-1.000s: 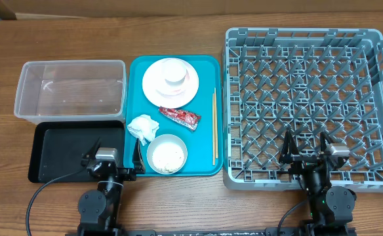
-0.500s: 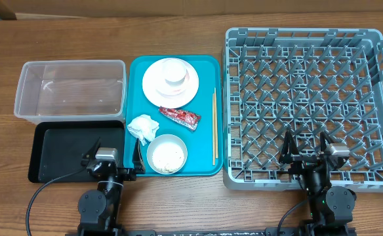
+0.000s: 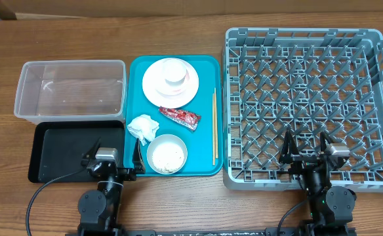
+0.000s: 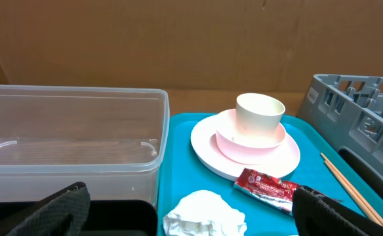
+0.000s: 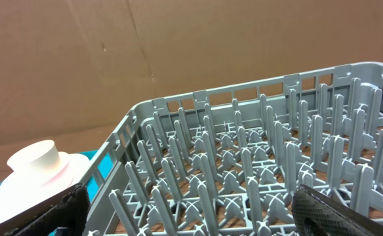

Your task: Sort waste into correct bins and load items into the dishwasher

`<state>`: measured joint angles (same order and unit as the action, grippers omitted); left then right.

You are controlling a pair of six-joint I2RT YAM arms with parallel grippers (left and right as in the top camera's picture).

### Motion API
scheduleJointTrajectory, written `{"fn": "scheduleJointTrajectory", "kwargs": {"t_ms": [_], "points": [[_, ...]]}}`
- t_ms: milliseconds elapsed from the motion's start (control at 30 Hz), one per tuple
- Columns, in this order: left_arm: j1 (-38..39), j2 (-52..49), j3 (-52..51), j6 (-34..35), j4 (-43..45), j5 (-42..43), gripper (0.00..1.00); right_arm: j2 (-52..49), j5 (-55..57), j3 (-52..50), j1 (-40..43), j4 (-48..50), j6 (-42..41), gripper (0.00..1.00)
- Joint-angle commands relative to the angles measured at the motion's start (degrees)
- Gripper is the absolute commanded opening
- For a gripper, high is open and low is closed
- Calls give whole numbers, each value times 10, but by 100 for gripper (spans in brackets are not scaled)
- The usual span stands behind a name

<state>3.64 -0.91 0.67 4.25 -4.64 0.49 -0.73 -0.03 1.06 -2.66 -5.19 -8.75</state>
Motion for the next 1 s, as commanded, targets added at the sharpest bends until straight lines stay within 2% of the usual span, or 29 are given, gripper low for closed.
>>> {"fn": "scheduleJointTrajectory", "kwargs": {"t_ms": [0, 967], "points": [[-3, 5, -4, -9, 2, 6, 100, 5, 0, -6, 2, 4, 0, 100], [-2, 5, -4, 3, 3, 21, 100, 6, 0, -6, 2, 4, 0, 100]]}}
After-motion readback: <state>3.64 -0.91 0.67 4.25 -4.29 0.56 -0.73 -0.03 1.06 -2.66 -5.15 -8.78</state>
